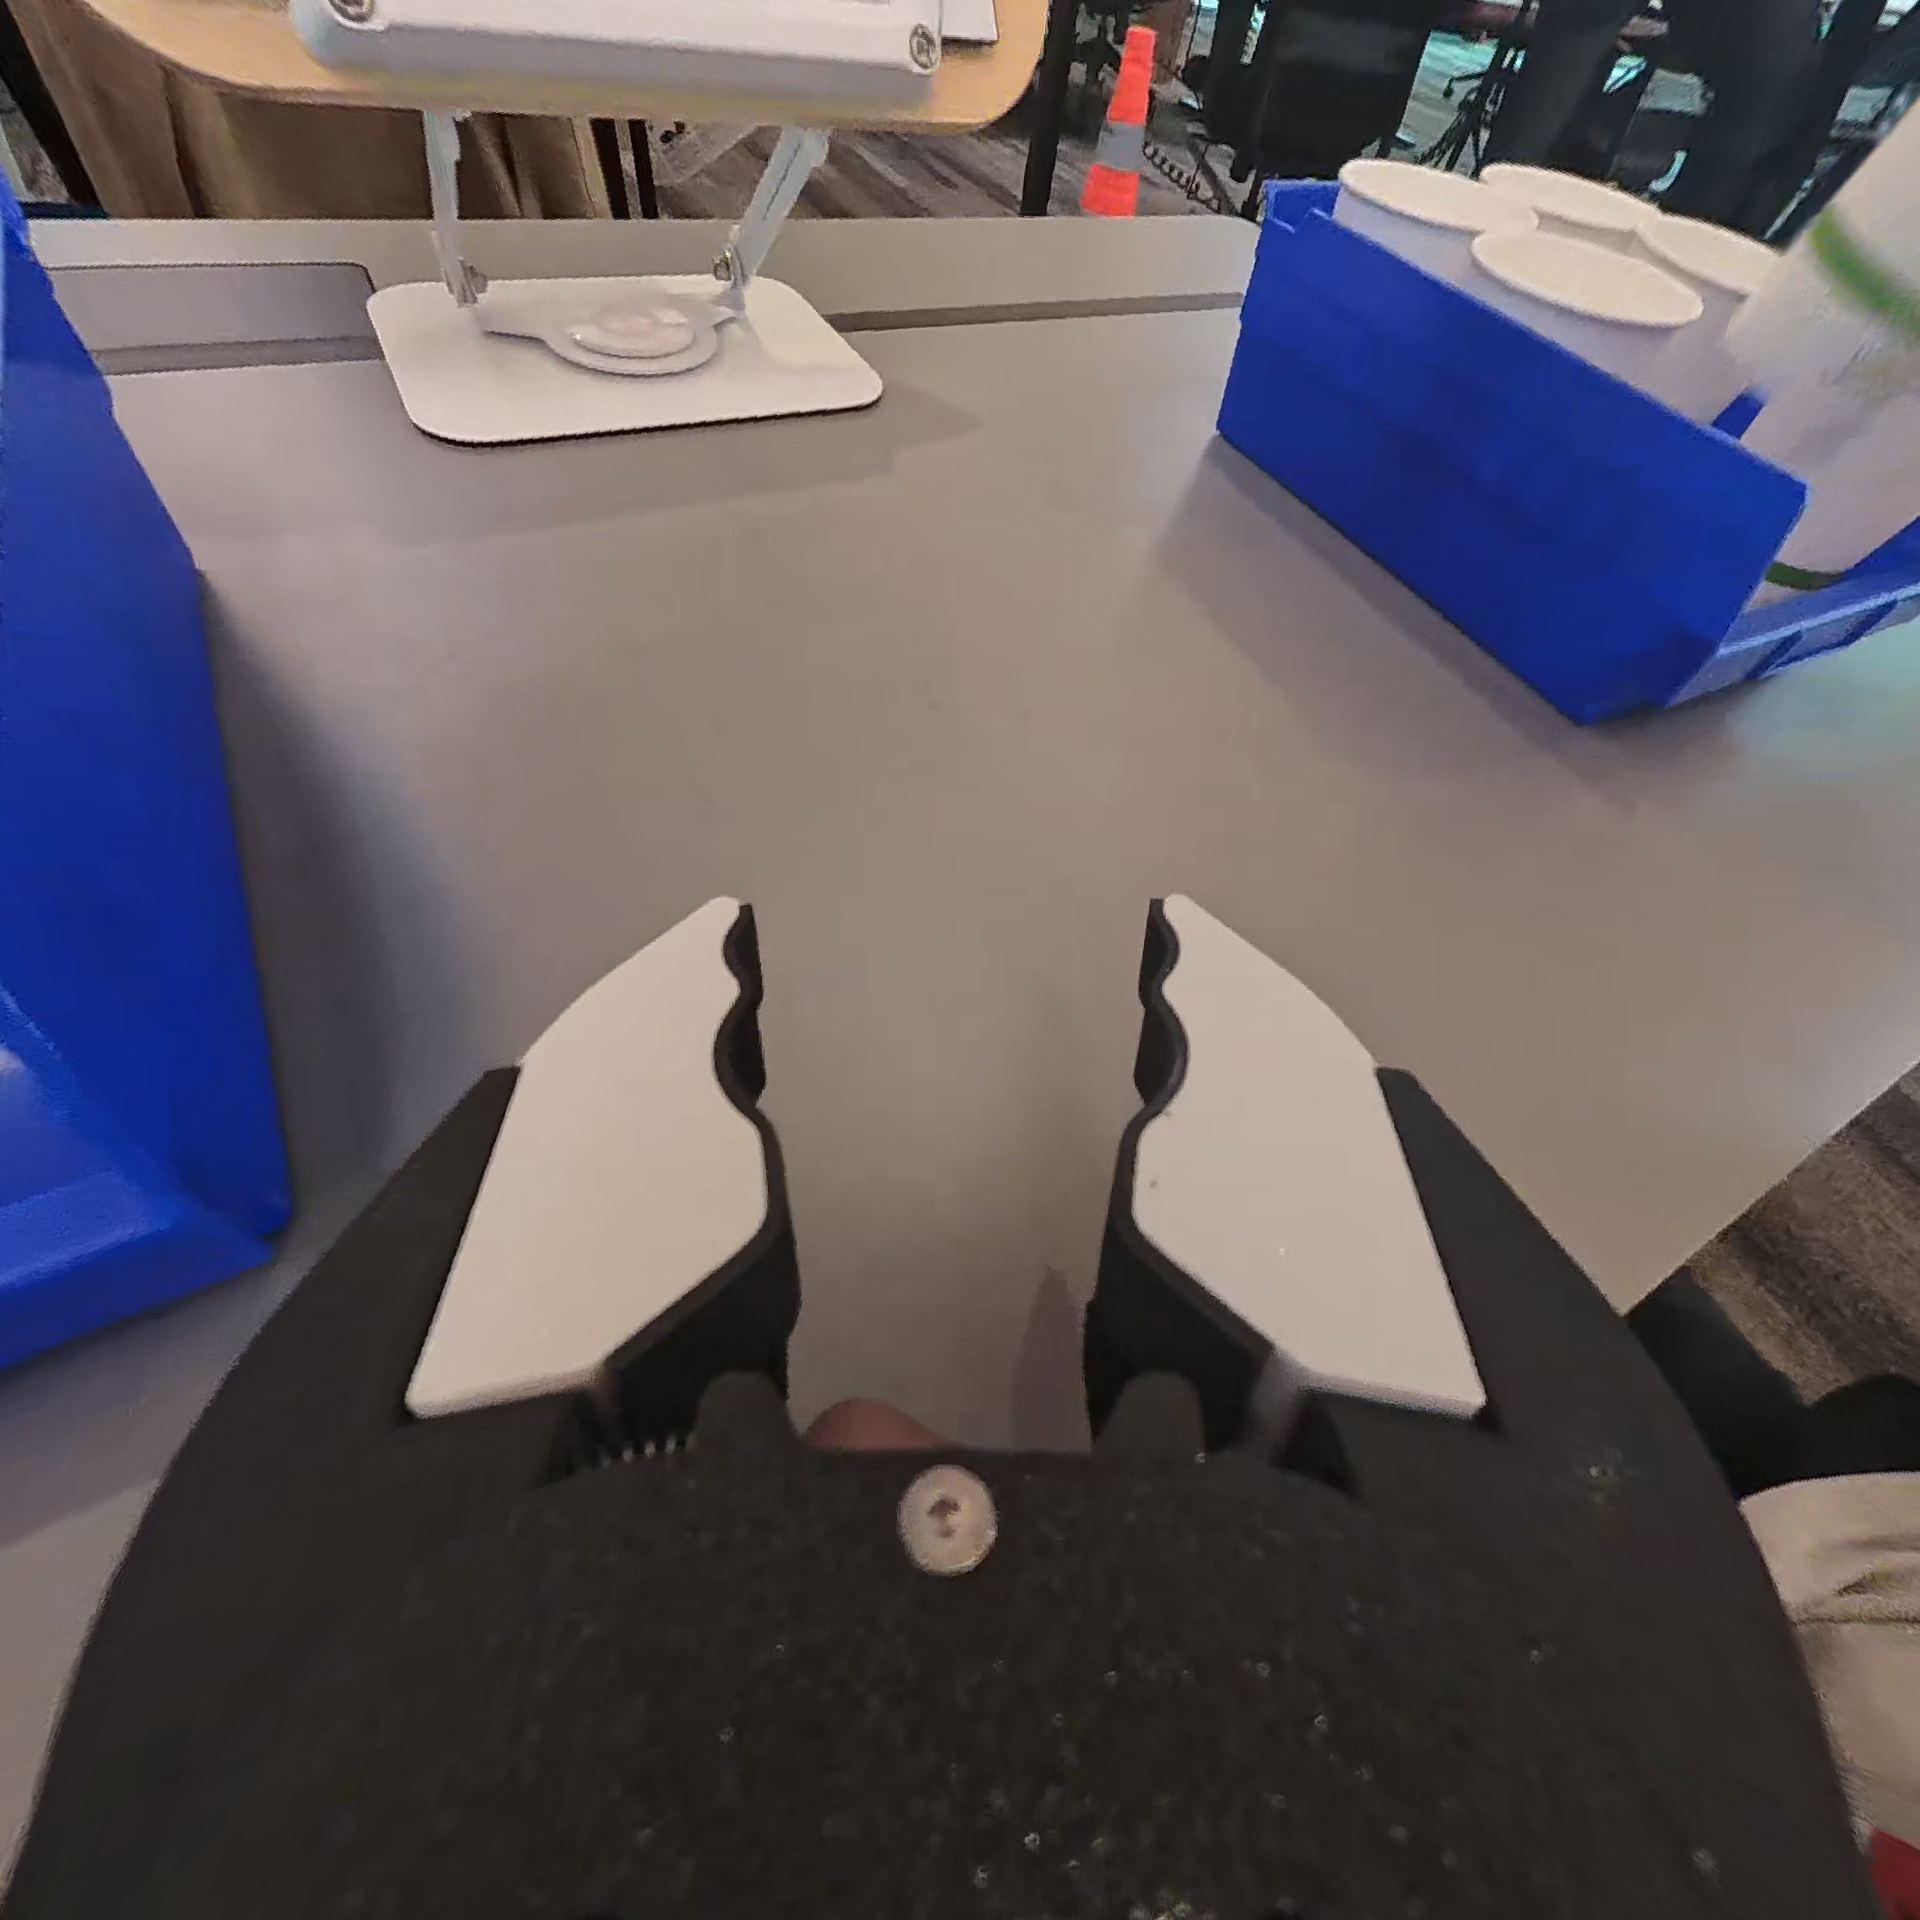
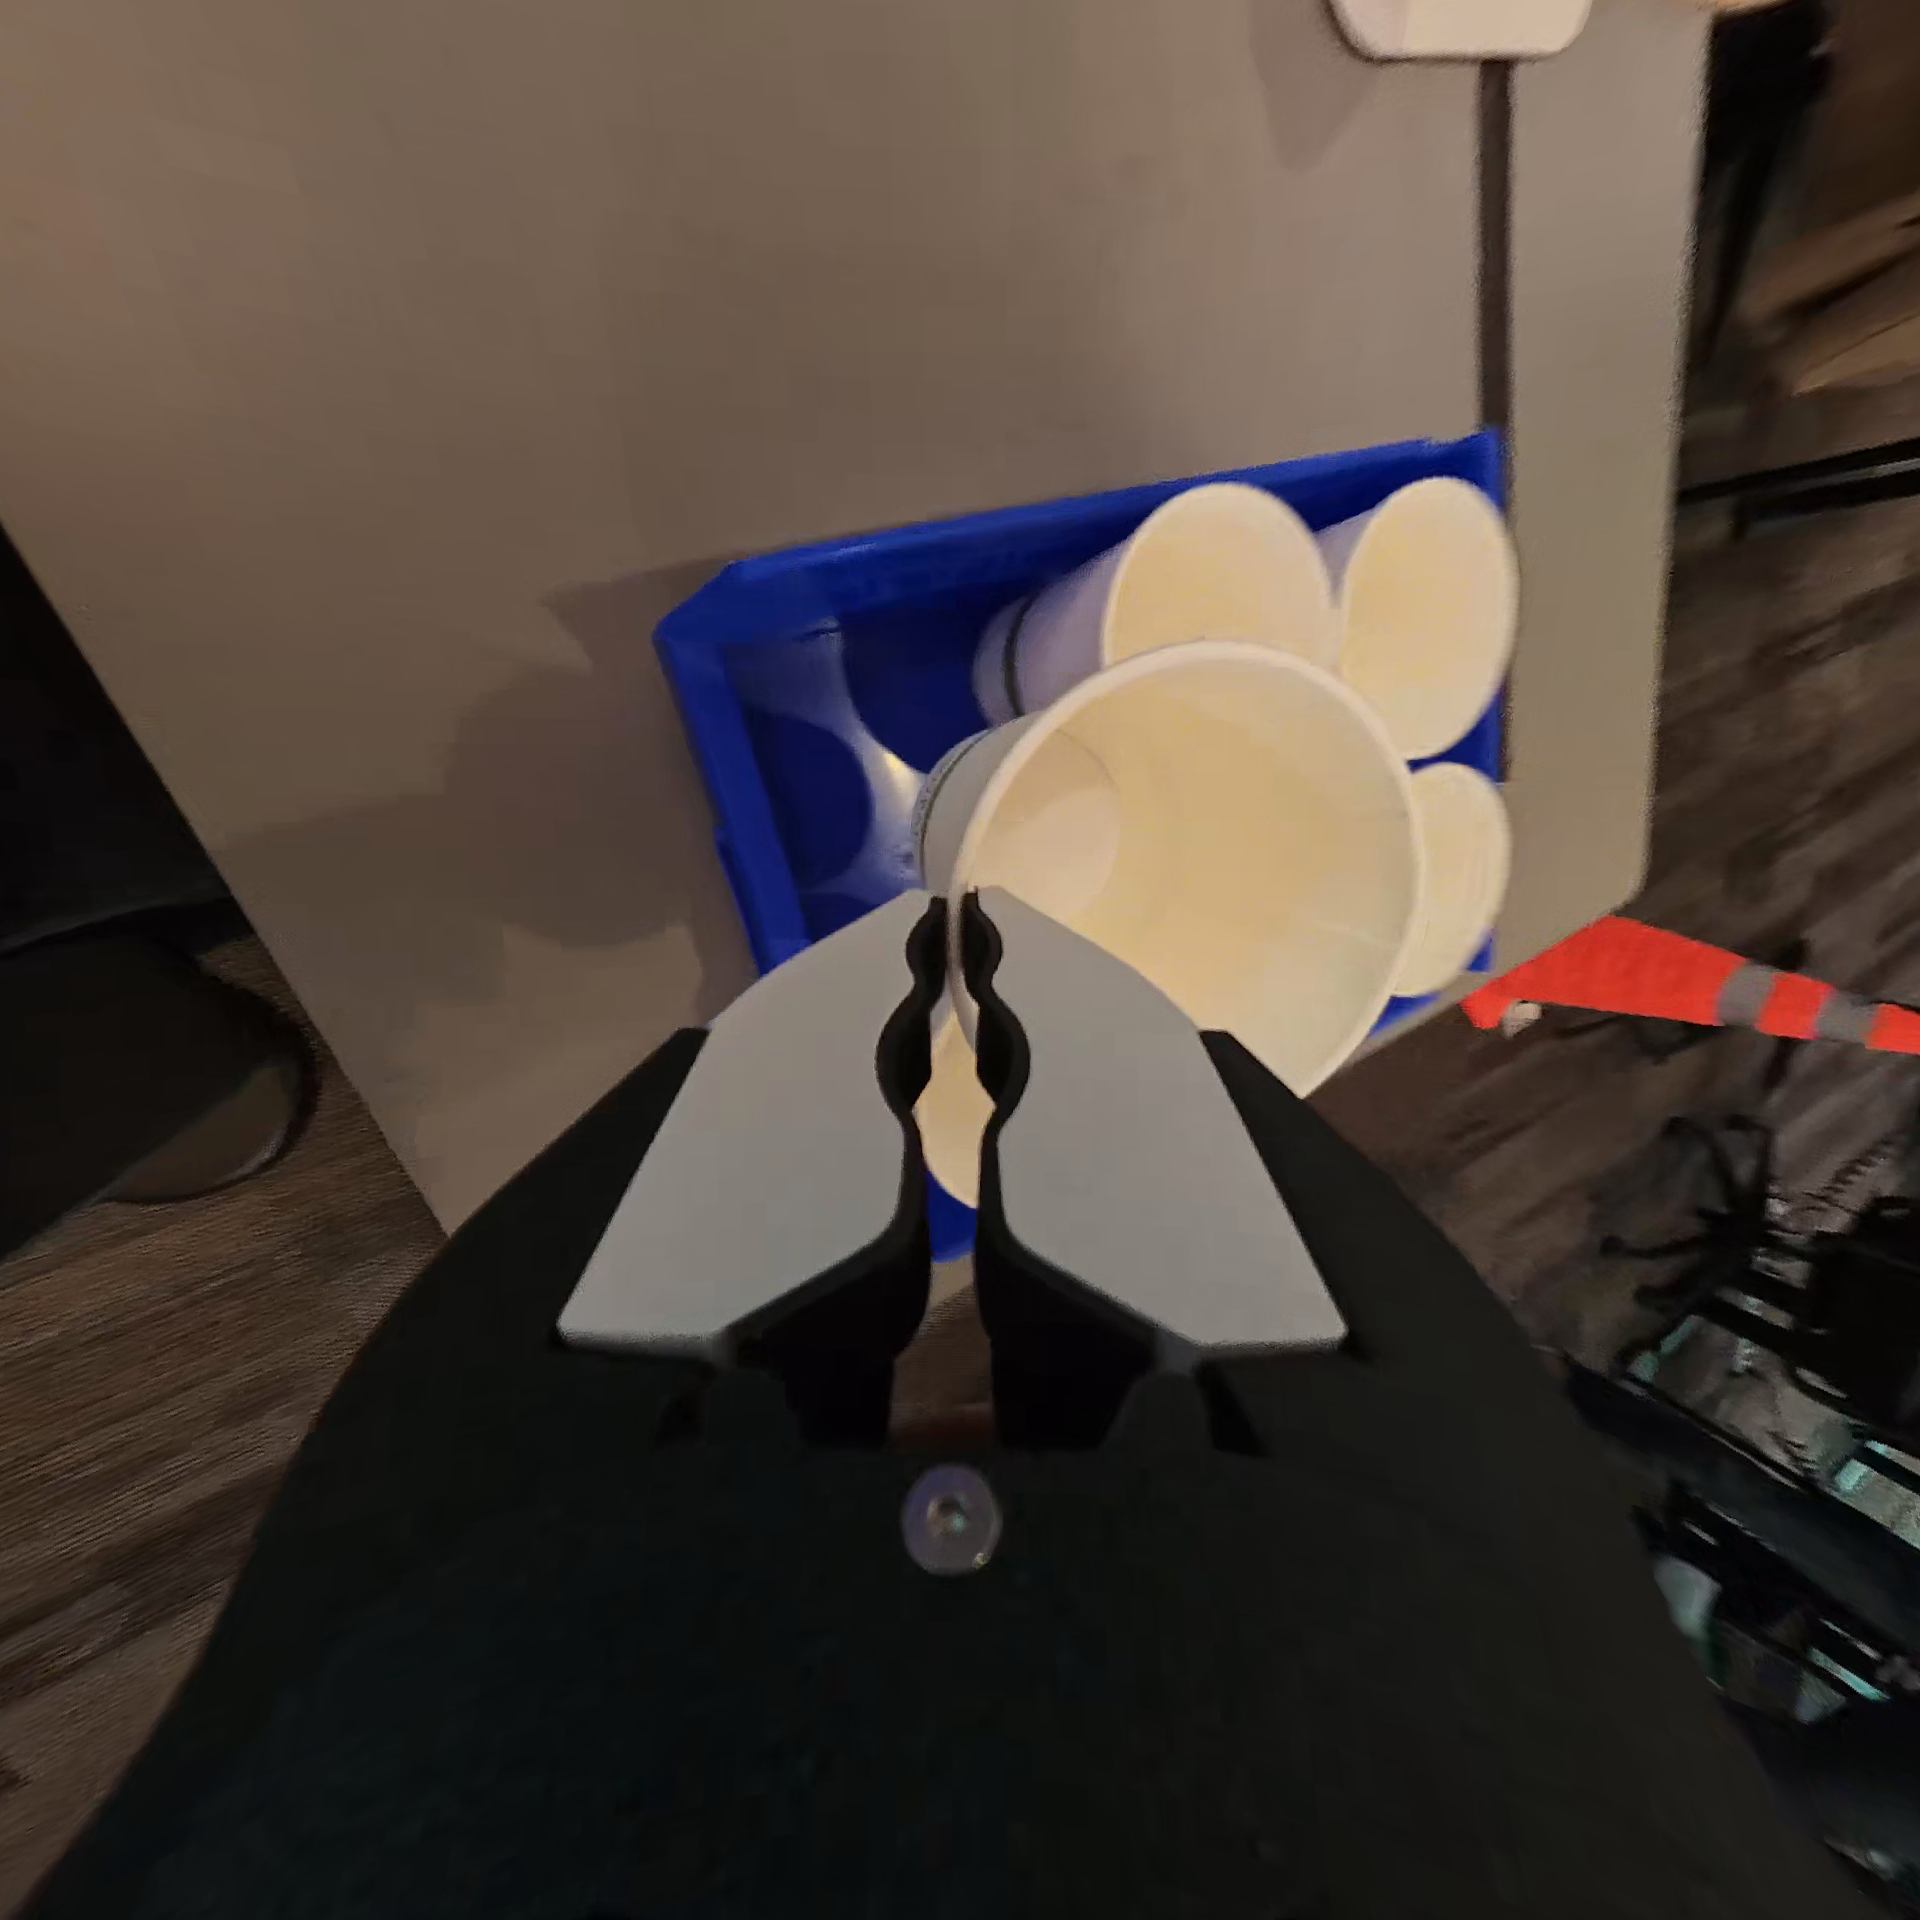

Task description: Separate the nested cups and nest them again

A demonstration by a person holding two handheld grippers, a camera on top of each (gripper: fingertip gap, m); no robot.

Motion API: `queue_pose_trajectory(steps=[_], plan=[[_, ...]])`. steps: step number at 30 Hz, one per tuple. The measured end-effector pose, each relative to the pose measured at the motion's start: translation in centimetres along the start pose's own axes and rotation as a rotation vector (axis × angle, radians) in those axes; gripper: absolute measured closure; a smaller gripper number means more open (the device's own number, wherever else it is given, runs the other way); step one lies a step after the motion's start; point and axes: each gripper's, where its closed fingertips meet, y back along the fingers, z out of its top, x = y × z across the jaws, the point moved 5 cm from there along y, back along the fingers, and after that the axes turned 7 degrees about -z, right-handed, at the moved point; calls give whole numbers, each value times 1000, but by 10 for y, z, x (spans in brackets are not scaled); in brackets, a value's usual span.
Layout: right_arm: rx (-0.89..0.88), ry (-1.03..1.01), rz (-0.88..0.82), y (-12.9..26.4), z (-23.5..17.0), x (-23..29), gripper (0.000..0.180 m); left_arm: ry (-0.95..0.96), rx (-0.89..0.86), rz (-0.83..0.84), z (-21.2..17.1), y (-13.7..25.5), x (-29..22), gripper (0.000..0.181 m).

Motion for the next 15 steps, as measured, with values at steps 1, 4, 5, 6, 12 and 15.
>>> queue_pose_trajectory(steps=[1, 4, 5, 6, 12, 15], plan=[[-1, -9, 32, -10, -3, 6, 177, 8, -6, -3, 0, 1, -1, 112], [-11, -24, 113, -32, -5, 22, 177, 11, -3, 22, -1, 4, -1, 113], [-8, -27, 128, -39, -5, 26, 177, 4, 5, 52, -2, 4, 0, 113], [-4, -24, 135, -46, -5, 28, 177, -7, 23, 81, -4, 3, 2, 113], [29, -26, 204, -80, -4, 36, 177, -31, 39, 90, -5, 1, -3, 113], [1, -48, 223, -82, 3, 37, 177, -43, 45, 90, -6, 0, -4, 113]])
